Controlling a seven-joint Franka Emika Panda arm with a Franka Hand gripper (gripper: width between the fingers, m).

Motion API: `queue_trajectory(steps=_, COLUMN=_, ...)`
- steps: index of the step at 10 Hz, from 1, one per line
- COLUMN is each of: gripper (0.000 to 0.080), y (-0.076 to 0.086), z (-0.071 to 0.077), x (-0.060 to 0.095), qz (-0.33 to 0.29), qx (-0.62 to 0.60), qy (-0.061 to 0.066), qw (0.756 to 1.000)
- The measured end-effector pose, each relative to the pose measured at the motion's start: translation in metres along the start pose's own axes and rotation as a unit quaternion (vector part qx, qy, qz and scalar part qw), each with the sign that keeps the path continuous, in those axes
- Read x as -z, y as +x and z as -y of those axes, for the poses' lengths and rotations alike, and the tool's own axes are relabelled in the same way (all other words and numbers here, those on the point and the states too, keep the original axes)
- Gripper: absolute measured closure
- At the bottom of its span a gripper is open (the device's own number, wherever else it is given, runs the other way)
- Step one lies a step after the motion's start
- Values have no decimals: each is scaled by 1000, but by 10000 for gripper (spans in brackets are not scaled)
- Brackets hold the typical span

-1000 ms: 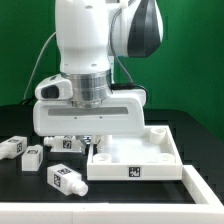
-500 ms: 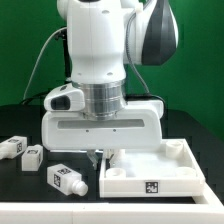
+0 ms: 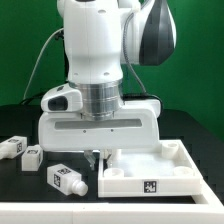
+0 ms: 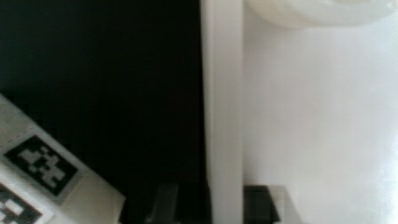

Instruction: Assemble one leg

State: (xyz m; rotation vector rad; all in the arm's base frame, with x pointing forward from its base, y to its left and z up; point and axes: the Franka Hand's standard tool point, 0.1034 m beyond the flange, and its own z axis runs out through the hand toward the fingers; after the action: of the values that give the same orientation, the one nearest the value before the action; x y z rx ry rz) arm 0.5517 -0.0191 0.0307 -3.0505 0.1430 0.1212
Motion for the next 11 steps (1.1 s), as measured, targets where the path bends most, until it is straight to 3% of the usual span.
queue_trajectory(steps=4, gripper=745, y=27, z=-1, x=-5, qz=-13, qx=1, qy=-5, qw=1000)
queue_trajectory(steps=7, gripper=745, y=31, z=-2, x=-17, qz=-10, qx=0, qy=-10, qw=1000)
queue_trajectory(steps=11, gripper=745, y=32, z=-3, x=-18, qz=-10, qx=15, qy=-10, qw=1000)
